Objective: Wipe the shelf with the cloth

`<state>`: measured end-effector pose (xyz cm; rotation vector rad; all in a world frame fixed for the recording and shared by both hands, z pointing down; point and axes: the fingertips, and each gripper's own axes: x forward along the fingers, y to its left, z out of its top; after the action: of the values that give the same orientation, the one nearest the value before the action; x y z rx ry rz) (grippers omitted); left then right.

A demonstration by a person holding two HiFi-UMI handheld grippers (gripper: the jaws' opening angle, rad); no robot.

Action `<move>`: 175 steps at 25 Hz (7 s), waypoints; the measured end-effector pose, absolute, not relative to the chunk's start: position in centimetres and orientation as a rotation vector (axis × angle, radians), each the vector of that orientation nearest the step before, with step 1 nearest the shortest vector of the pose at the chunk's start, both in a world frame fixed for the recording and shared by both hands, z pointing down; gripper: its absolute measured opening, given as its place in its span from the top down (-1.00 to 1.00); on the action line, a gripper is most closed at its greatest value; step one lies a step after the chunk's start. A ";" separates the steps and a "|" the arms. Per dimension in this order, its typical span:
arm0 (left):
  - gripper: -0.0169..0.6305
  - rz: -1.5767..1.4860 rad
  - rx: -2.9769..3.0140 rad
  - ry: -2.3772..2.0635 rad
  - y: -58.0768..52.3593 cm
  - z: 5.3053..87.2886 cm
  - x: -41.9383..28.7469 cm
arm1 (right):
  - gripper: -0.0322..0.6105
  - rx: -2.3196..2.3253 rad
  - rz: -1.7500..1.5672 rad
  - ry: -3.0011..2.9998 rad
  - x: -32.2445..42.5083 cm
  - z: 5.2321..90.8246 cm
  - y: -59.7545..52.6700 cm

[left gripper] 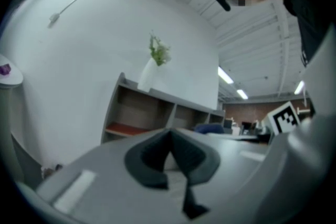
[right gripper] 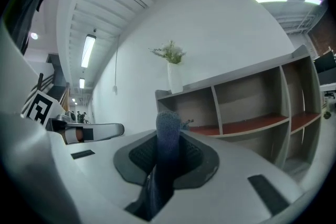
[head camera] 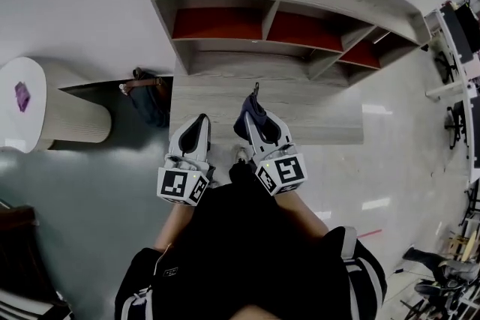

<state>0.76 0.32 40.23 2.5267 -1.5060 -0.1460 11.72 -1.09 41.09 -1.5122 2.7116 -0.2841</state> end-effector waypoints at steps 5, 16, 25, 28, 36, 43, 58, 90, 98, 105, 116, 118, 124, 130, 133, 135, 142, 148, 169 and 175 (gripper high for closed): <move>0.94 -0.134 2.499 -1.537 -2.9 40.5 3.0 | 0.73 -1.524 -0.314 2.710 14.1 41.7 -6.2; 0.94 -0.075 2.537 -1.498 -9.5 40.5 3.2 | 0.73 -1.650 -0.349 2.680 15.4 43.3 -13.5; 0.93 -0.087 2.614 -1.320 -15.1 40.6 1.6 | 0.73 -1.921 -0.348 2.601 15.3 45.9 -19.5; 0.93 -0.085 2.623 -1.286 -16.4 41.0 0.8 | 0.73 -1.988 -0.353 2.578 15.3 46.6 -21.8; 0.94 -0.077 2.616 -1.233 -18.9 41.7 -0.9 | 0.73 -2.140 -0.416 2.509 15.5 48.7 -26.1; 0.93 -0.095 2.604 -1.219 -20.3 41.7 -1.8 | 0.73 -2.188 -0.474 2.515 15.0 49.4 -28.3; 0.94 -0.138 2.560 -1.284 -20.8 41.9 -4.6 | 0.73 -2.235 -0.522 2.747 11.8 50.6 -30.6; 0.94 -0.223 2.445 -1.472 -17.2 41.8 -12.5 | 0.73 -1.646 -0.136 3.415 -8.7 50.9 -29.5; 0.94 -0.220 2.473 -1.433 -16.9 41.7 -11.7 | 0.73 -1.560 -0.029 3.485 -9.9 51.0 -28.7; 0.94 -0.232 2.418 -1.525 -17.5 41.6 -14.0 | 0.73 -1.409 0.047 3.556 -10.6 51.3 -27.8; 0.94 -0.253 2.457 -1.397 -17.2 40.9 -11.2 | 0.73 -1.204 -0.110 3.495 -10.8 50.8 -24.4; 0.94 -0.247 2.475 -1.361 -17.2 40.8 -10.3 | 0.73 -1.282 -0.131 3.368 -9.6 49.4 -24.6; 0.94 -0.239 2.533 -1.269 -17.6 40.5 -8.1 | 0.73 -1.576 -0.126 3.008 -2.5 43.8 -26.8; 0.94 -0.236 2.607 -1.237 -18.2 39.2 -6.4 | 0.73 -1.967 -0.209 2.758 6.1 43.7 -28.0; 0.94 -0.243 2.619 -1.216 -18.3 38.9 -5.6 | 0.73 -2.158 -0.289 2.657 9.6 45.4 -28.3; 0.94 -0.248 2.618 -1.205 -18.2 39.1 -5.2 | 0.73 -2.243 -0.322 2.613 11.0 46.2 -28.4; 0.94 -0.235 2.628 -1.170 -17.6 38.9 -4.0 | 0.73 -2.376 -0.366 2.537 13.0 47.5 -28.9; 0.94 -0.229 2.631 -1.174 -17.8 38.8 -4.0 | 0.73 -2.406 -0.386 2.595 13.0 49.0 -30.2; 0.94 -0.217 2.604 -1.224 -19.6 39.1 -4.5 | 0.73 -2.393 -0.333 3.013 9.8 50.9 -33.9; 0.94 -0.219 2.586 -1.274 -19.6 39.1 -5.2 | 0.73 -2.300 -0.306 3.112 7.7 51.0 -35.0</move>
<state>-5.23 -19.63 39.08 2.5858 -1.2740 -0.2187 7.71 -34.98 51.01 -2.3004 3.1122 -0.3061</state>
